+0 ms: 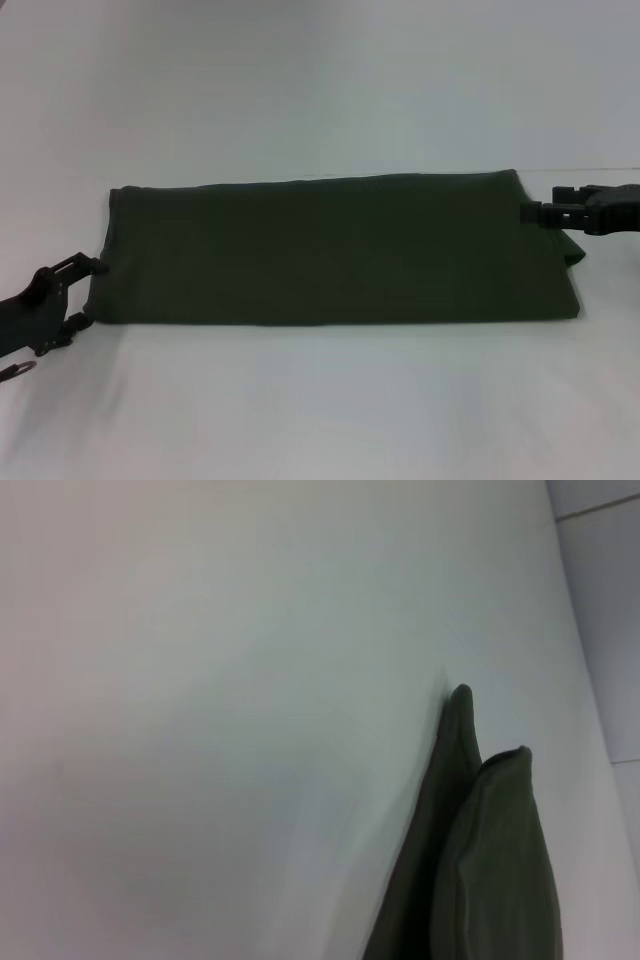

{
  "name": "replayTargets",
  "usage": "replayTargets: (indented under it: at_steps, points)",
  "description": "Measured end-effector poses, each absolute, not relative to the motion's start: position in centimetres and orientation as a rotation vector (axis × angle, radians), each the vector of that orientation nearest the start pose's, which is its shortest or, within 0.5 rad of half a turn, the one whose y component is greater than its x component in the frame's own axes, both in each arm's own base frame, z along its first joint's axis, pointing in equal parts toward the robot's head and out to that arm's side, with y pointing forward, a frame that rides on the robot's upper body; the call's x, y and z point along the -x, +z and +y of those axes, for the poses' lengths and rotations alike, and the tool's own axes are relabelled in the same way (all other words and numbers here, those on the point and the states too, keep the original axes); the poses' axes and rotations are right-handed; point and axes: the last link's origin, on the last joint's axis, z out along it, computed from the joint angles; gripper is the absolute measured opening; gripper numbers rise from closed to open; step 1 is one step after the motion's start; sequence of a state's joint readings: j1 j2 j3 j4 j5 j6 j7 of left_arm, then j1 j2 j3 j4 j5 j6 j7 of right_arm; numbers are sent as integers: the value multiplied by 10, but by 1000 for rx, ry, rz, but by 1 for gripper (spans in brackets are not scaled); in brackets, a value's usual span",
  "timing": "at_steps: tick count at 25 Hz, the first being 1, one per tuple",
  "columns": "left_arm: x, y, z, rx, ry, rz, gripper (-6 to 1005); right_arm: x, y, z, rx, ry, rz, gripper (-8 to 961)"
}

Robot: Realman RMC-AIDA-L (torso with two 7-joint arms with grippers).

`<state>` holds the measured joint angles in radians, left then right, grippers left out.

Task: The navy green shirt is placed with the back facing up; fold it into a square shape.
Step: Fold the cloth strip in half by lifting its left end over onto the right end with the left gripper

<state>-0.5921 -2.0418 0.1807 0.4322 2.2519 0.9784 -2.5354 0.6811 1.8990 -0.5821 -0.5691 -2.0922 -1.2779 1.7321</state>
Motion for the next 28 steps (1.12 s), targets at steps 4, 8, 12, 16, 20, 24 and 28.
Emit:
replayTargets:
  at_steps: [4,8,12,16,20,24,28]
  points:
    - [362,20,370,-1683,1276,2950,897,-281,77,412,2365,524,974,798]
    - [357,14,372,-1681,1266,2936,896,-281,78,413,2363,524,971,798]
    - [353,12,376,-1698,1251,2929,896,-281,80,413,2359,525,968,797]
    - [354,14,379,-1712,1255,2947,896,-279,81,413,2367,531,965,797]
    - [356,17,380,-1716,1262,2957,897,-278,83,413,2371,541,957,797]
    - [353,15,381,-1716,1257,2946,899,-278,84,413,2368,545,960,797]
    - [350,14,384,-1746,1240,2937,898,-278,84,412,2368,547,962,797]
